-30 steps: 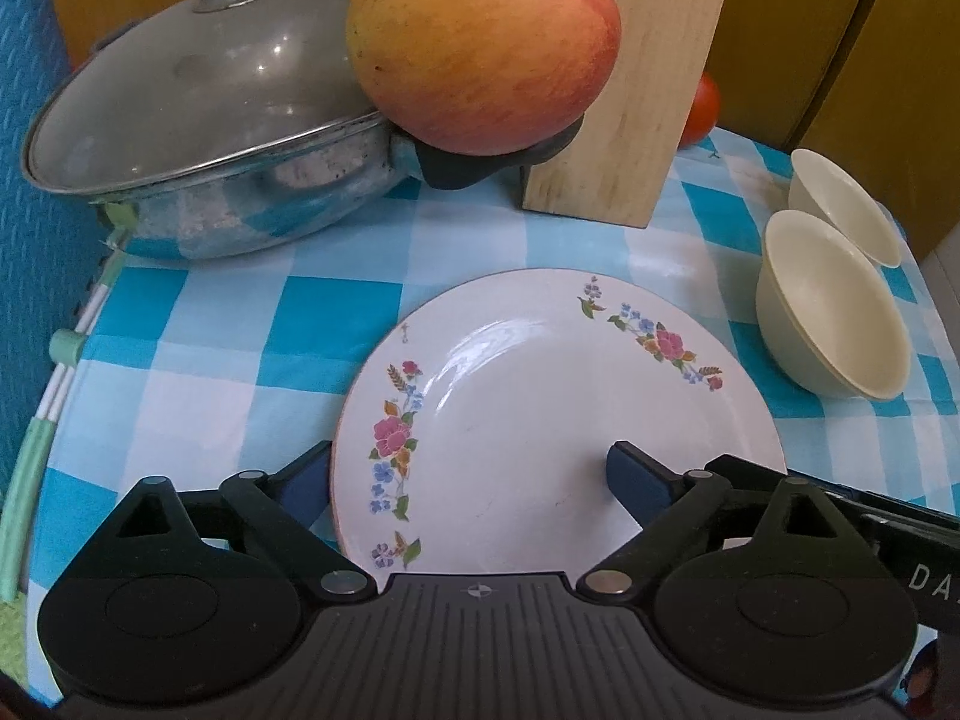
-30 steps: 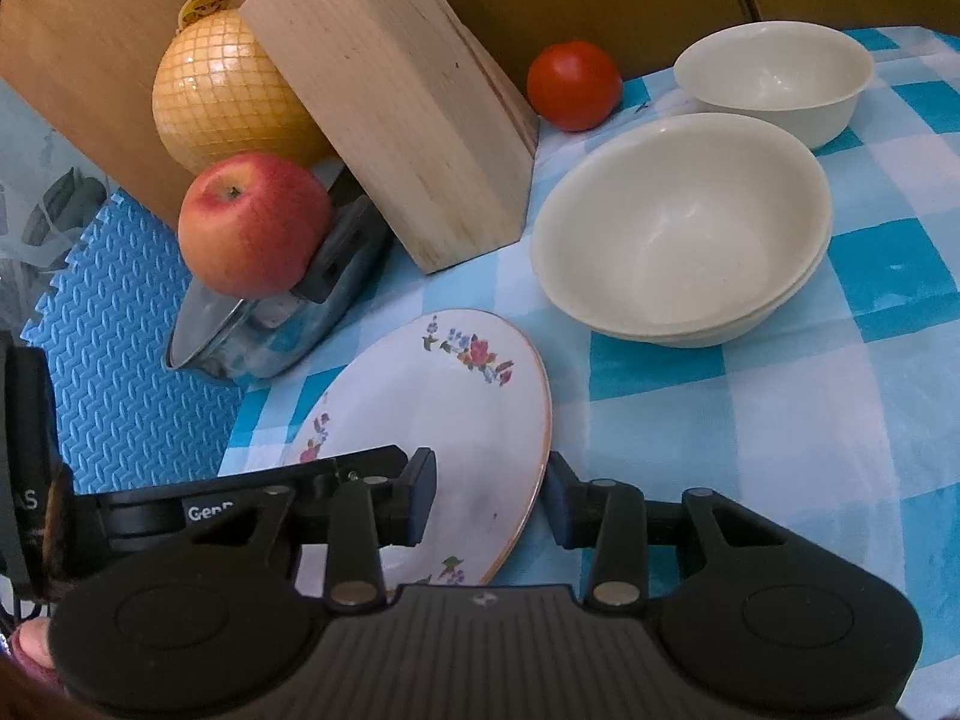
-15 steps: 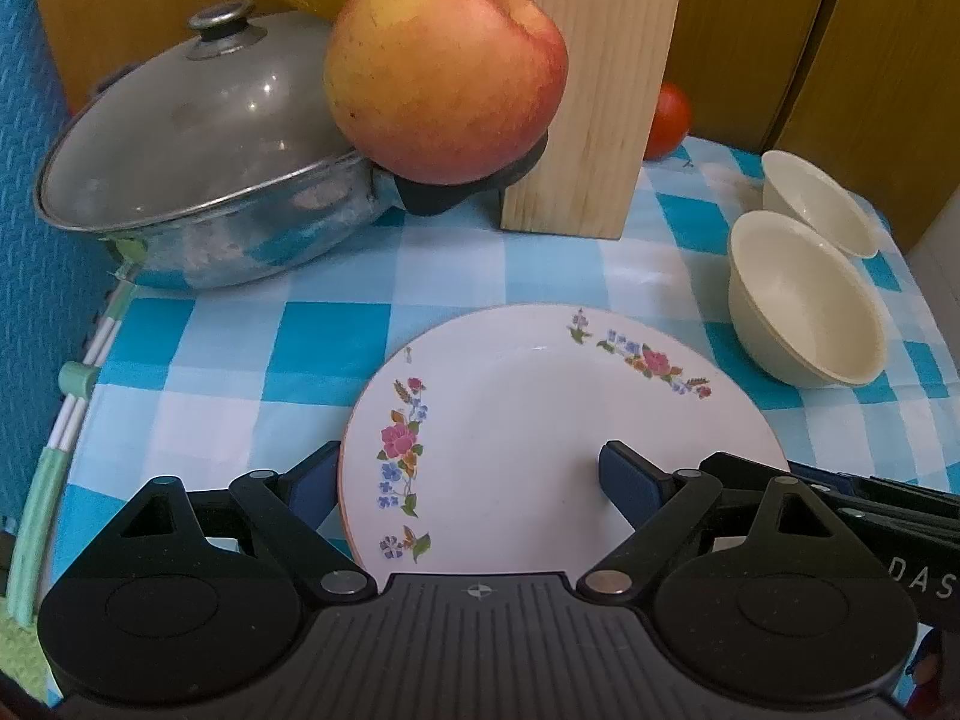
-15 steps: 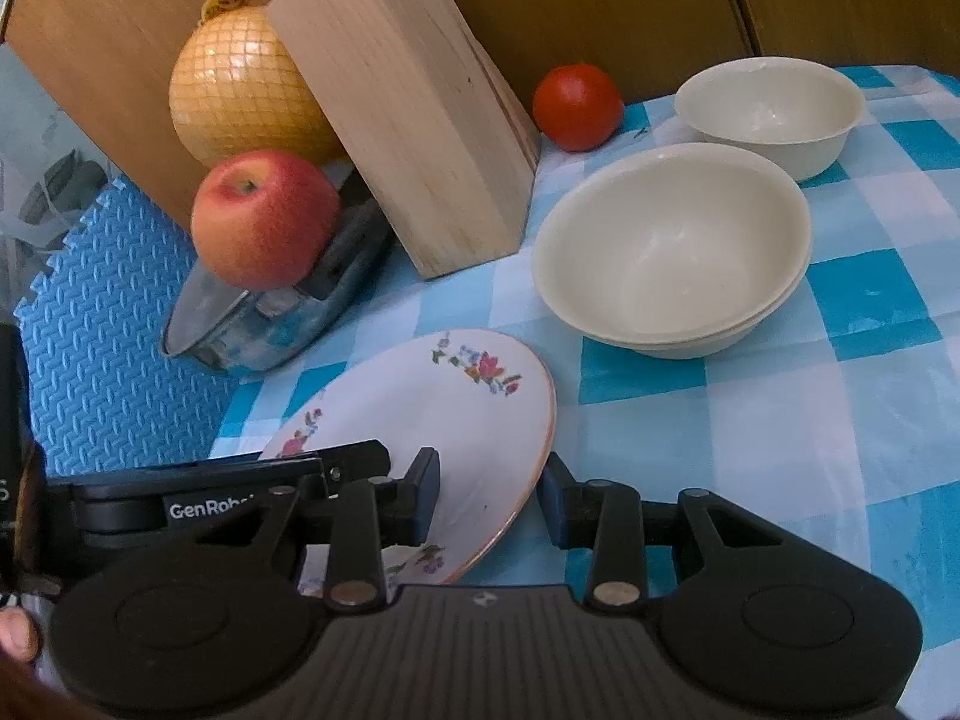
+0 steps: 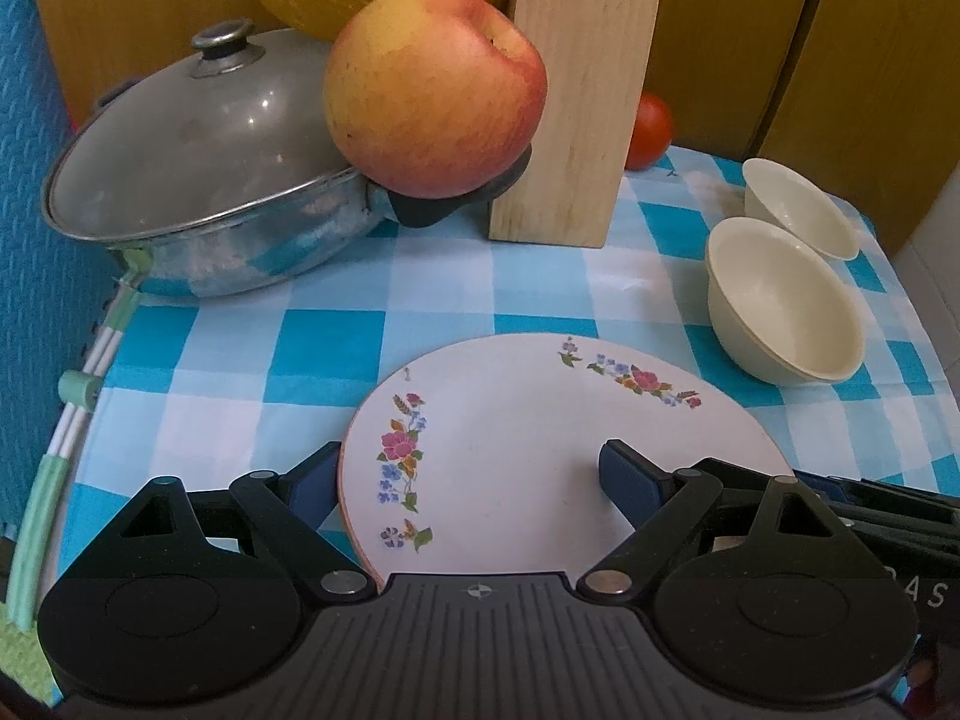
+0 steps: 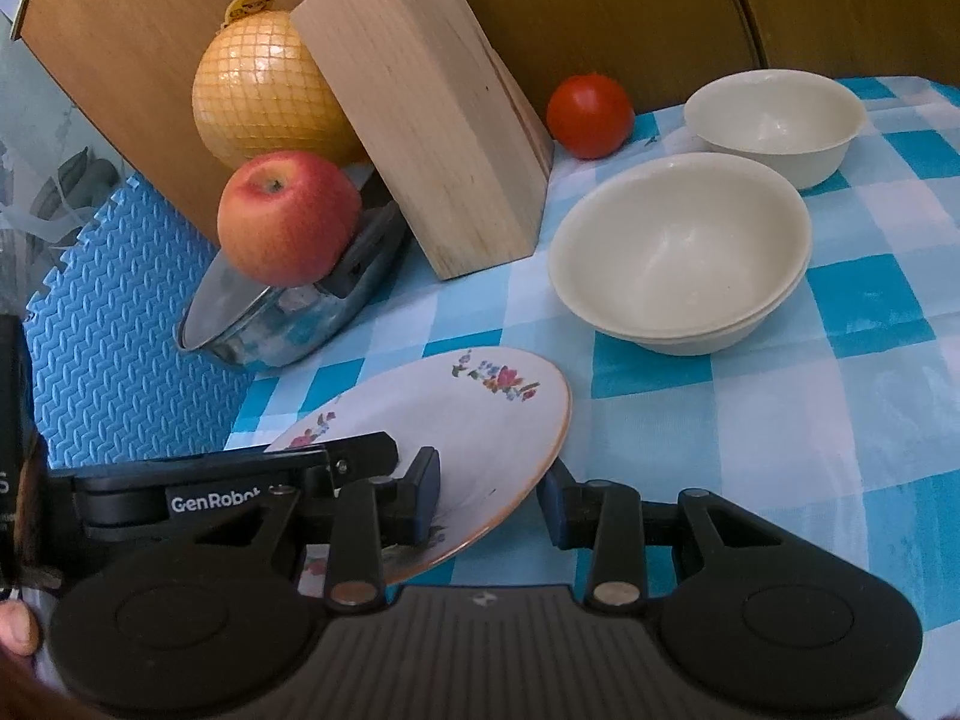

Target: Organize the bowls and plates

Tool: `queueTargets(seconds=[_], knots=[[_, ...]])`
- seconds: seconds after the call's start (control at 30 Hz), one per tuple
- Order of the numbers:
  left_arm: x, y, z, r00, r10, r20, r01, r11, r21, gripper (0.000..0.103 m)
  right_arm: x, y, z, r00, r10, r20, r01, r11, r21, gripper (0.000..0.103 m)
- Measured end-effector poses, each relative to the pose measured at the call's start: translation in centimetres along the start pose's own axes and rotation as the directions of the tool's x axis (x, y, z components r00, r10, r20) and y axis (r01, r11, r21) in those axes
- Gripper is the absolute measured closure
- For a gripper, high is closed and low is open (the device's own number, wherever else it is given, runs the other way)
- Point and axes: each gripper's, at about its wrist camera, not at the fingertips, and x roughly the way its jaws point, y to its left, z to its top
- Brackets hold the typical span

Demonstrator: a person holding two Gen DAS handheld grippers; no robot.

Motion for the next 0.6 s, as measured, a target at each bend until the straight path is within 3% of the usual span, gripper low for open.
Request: queueTargets(seconds=[0.6], knots=[[-0.69, 0.07, -0.5, 1.0, -0.011, -0.004, 0.011, 1.0, -0.001, 0.01, -0.76, 0.47, -0.58, 1.0, 0.0, 0.006, 0.001, 0.999, -0.035, 0.068]])
